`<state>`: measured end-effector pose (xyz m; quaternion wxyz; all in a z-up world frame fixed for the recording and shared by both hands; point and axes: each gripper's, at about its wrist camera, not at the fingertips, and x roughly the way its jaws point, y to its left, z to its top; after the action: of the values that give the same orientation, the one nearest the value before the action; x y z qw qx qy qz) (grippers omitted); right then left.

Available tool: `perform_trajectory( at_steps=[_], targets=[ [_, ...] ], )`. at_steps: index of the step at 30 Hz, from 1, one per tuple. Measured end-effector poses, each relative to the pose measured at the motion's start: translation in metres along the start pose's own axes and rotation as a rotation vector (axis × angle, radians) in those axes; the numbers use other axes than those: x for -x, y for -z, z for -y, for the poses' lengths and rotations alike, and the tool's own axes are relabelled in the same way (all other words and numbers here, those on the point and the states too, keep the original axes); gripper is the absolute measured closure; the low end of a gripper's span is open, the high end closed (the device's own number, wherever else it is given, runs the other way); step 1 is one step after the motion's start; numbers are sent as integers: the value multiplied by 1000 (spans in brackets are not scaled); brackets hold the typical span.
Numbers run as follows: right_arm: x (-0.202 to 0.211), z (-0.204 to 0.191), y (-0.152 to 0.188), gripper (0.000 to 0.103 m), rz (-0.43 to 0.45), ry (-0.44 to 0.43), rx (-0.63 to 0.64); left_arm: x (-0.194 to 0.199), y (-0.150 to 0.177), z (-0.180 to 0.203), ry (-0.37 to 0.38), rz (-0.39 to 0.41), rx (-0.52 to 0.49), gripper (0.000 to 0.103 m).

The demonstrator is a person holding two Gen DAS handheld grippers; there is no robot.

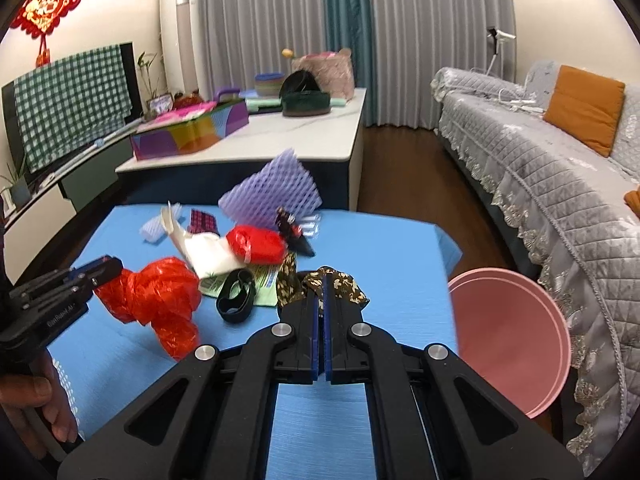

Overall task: Collect trash
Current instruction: 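Carry both items to the pink basin and open both tools to drop them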

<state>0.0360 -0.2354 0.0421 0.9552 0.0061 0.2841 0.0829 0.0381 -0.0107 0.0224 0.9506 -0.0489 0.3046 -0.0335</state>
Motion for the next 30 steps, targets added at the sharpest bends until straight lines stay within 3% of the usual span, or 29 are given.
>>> perform_trajectory(
  at_steps=[17, 30],
  targets=[
    [41, 63, -2, 101, 88, 91, -124, 8, -4, 44, 52, 30, -54, 91],
    [51, 129, -2, 101, 87, 197, -228, -11, -14, 104, 152, 10, -98, 91]
  ],
)
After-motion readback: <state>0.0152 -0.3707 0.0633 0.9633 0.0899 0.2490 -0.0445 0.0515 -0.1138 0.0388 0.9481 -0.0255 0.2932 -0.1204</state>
